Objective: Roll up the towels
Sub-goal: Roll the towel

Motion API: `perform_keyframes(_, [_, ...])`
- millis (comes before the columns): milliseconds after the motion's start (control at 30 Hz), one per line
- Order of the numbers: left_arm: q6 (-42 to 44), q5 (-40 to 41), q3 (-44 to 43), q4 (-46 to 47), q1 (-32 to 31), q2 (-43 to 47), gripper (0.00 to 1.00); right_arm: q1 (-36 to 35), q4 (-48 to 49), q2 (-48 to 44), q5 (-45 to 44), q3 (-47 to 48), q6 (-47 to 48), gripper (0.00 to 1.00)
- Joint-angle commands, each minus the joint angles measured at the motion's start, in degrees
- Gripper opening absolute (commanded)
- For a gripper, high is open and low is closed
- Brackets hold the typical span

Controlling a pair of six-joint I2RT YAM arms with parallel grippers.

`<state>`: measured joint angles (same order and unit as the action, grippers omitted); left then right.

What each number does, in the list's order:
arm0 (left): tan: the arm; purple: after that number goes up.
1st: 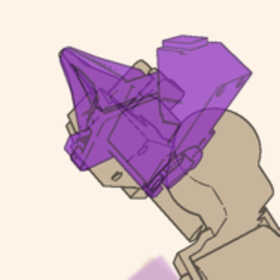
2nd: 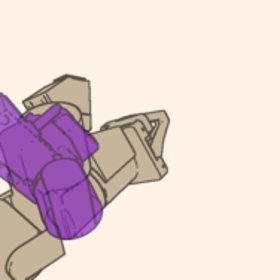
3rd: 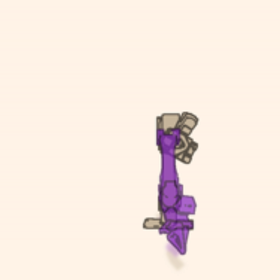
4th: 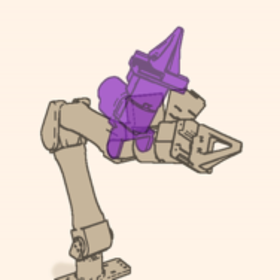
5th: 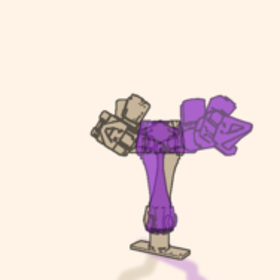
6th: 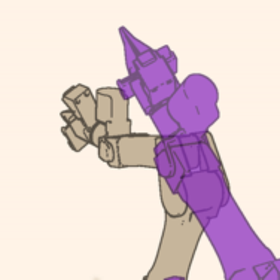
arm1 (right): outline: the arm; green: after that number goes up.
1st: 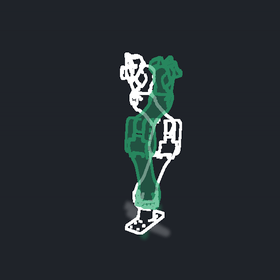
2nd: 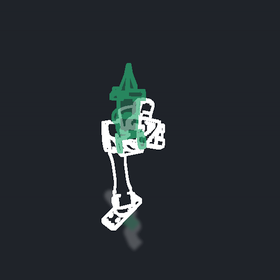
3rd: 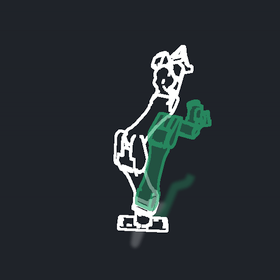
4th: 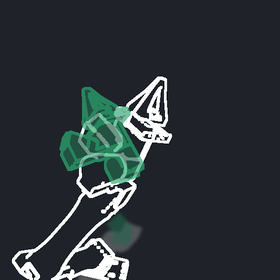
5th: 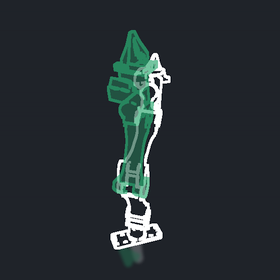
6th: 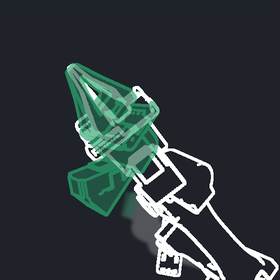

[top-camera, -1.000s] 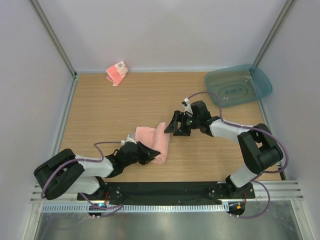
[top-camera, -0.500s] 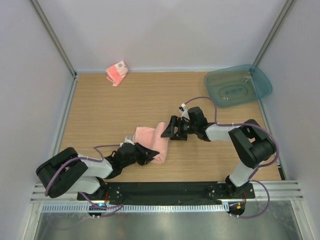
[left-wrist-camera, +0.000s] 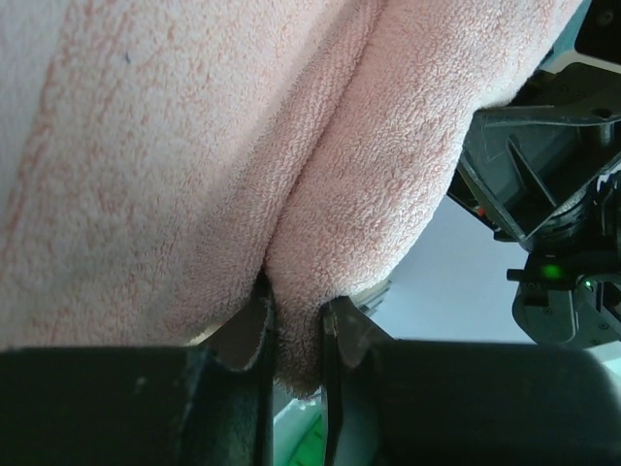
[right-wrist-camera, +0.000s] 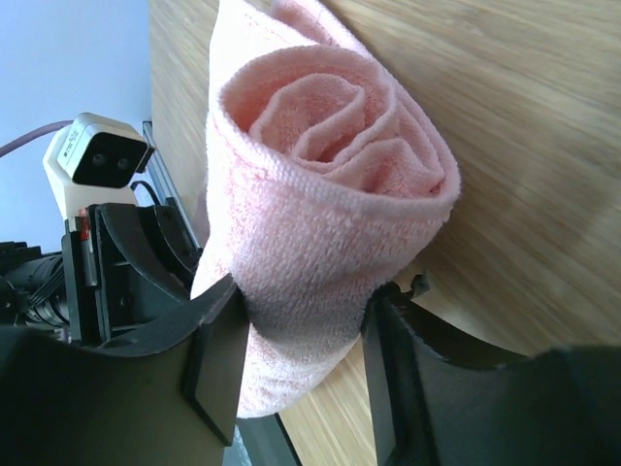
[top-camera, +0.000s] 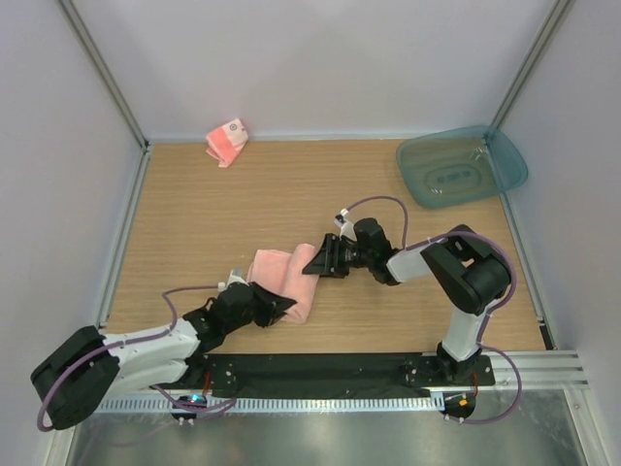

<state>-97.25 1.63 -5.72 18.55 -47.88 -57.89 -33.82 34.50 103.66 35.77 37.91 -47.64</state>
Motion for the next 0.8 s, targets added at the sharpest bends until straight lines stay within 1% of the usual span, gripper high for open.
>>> perform_keyframes(0, [5.31, 6.54, -0.43, -24.39, 0.15, 4.60, 0.13, -0.19, 2.94, -0.55, -2.98, -0.91, -0.44, 0.50])
perform_keyframes(33, [6.62, 7.33, -0.96, -26.09, 0.15, 5.76, 0.21, -0.19, 1.55, -1.08, -4.12, -0.82, -0.26, 0.48])
perform_keyframes(67, [8.73, 9.25, -2.44, -27.93, 0.15, 6.64, 0.24, -0.10, 0.40, -1.70, -5.09, -0.73, 0.00, 0.48])
perform_keyframes(100, [10.05, 10.23, -3.15, -31.26, 0.15, 8.39, 0.31, -0.19, -2.57, -3.10, -6.14, -0.56, 0.35, 0.47])
perform_keyframes(167, [14.08, 11.98, -5.26, -33.56, 0.24, 9.37, 0.37, -0.19, -5.05, -4.42, -8.69, -0.03, 1.40, 0.46])
perform_keyframes(200, [15.41, 13.65, -6.40, -34.88, 0.24, 9.55, 0.39, -0.19, -8.02, -6.08, -9.83, 0.06, 2.02, 0.46])
perform_keyframes(233, [16.82, 14.36, -7.28, -36.55, 0.15, 9.20, 0.44, -0.19, -9.87, -6.79, -11.41, 0.67, 2.81, 0.45])
perform_keyframes(267, [20.05, 14.80, -9.55, -37.35, 0.15, 8.85, 0.46, -0.19, -11.72, -7.76, -12.55, 1.02, 3.42, 0.46])
perform_keyframes(333, [23.14, 15.68, -11.50, -38.49, 0.15, 7.27, 0.50, -0.10, -17.68, -10.04, -14.40, 2.16, 5.27, 0.46])
perform_keyframes(367, [24.55, 15.77, -12.56, -38.41, 0.15, 5.61, 0.51, -0.19, -19.37, -10.84, -16.06, 2.52, 5.88, 0.45])
perform_keyframes(400, [27.70, 15.77, -14.48, -38.58, 0.15, 4.64, 0.52, -0.10, -21.04, -11.45, -16.78, 2.78, 6.32, 0.46])
perform_keyframes(433, [28.86, 15.77, -15.46, -38.41, 0.24, 3.76, 0.53, -0.02, -25.32, -12.16, -17.74, 4.00, 7.72, 0.46])
perform_keyframes(467, [29.92, 15.77, -16.25, -37.89, 0.24, 1.92, 0.54, -0.10, -27.01, -13.12, -18.88, 4.45, 8.34, 0.46])
perform_keyframes(500, [32.71, 15.69, -18.00, -37.45, 0.15, 1.29, 0.54, -0.10, -29.90, -13.48, -19.50, 4.89, 8.70, 0.46])
perform_keyframes(633, [38.61, 14.98, -21.69, -36.56, 0.07, -1.08, 0.58, 0.42, -33.17, -15.06, -19.69, 6.12, 10.02, 0.46])
perform_keyframes(767, [43.45, 15.69, -24.25, -36.83, 0.07, -0.21, 0.62, 0.86, -36.61, -14.63, -19.07, 8.31, 11.24, 0.46])
